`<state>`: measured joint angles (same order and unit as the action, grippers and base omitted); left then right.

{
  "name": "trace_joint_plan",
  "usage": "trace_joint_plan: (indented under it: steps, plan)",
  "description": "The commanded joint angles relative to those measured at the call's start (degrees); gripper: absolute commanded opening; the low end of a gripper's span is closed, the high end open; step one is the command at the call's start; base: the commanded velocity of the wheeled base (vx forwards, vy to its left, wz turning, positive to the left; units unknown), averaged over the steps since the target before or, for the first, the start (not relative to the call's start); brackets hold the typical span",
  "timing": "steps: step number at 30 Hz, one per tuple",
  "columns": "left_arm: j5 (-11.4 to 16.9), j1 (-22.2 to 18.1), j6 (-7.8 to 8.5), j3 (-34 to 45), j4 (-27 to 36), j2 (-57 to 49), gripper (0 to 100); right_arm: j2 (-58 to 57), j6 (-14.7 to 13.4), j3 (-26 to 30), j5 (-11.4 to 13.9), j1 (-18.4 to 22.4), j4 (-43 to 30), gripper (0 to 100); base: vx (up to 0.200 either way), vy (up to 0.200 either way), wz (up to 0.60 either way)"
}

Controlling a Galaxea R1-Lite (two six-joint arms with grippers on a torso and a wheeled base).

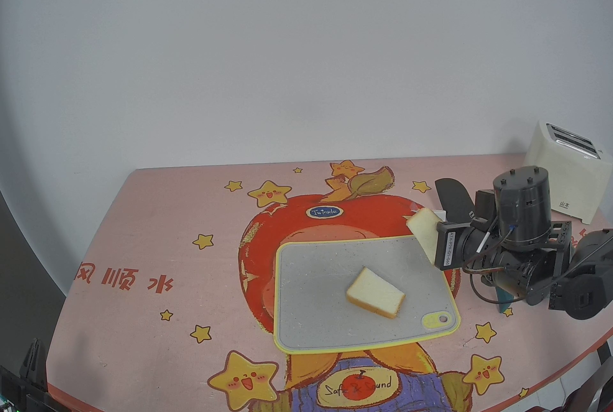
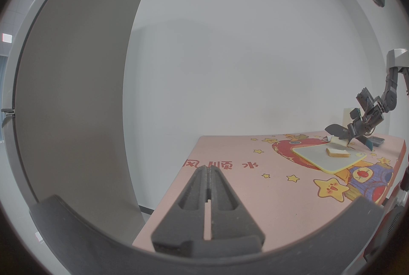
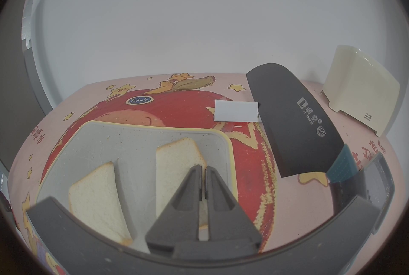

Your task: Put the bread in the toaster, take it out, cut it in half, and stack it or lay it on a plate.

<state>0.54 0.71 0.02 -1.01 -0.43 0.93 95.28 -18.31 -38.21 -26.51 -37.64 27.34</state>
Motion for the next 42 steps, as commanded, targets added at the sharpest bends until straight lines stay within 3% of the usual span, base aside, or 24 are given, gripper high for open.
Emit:
trace_joint_plan:
  steps: [1,23,32,42]
  plan:
    - [0.0,0.0,-0.02,1.0,0.0,-0.9,0,-2.7,0.7,1.6,-0.6,-0.6,0.1,0,0.000,0.000,0.00]
    - [0.0,0.0,0.06,1.0,0.0,-0.9,0,-9.3,-0.1,6.7,-1.1,2.8,0.4,0,0.000,0.000,0.00]
    - [0.0,0.0,0.06,1.0,0.0,-0.9,0,-15.8,0.0,12.6,-1.2,2.0,0.2,0,0.000,0.000,0.00]
    - [-0.1,0.0,0.06,1.0,0.0,-0.9,0,-16.2,0.6,12.5,-1.2,2.0,0.2,0,0.000,0.000,0.00]
